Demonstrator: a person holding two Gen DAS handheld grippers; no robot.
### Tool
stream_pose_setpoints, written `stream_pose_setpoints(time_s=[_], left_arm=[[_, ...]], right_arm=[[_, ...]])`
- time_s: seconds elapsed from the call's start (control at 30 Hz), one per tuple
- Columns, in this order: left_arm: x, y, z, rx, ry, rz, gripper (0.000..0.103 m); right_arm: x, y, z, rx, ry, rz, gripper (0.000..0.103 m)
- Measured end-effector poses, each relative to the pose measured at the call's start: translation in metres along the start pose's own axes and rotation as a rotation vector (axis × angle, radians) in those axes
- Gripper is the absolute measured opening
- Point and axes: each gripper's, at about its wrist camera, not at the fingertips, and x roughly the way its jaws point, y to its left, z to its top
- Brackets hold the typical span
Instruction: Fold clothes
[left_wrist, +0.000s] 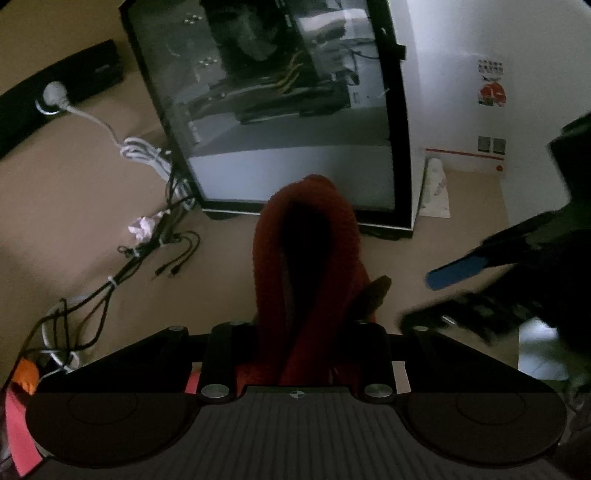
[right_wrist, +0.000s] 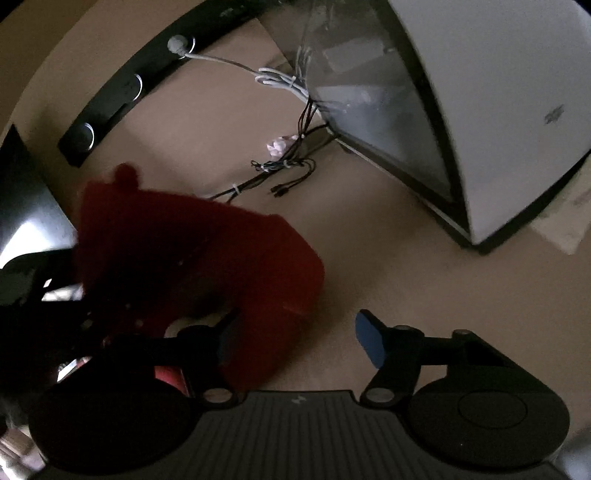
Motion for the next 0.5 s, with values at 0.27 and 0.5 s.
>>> stream_pose_setpoints(time_s=[0.27, 0.5], left_arm=[[-0.025, 0.020, -0.006, -0.132, -0.029, -0.054, 0.033], [-0.082, 0.041, -0.010, -0.242, -0.126, 0.054, 0.031]], right_arm=[[0.047, 0.005, 0.015, 0.020, 0.057, 0.273, 0.065], [0.058, 0.102, 0.063, -0.188, 0.025, 0.421, 0.059]])
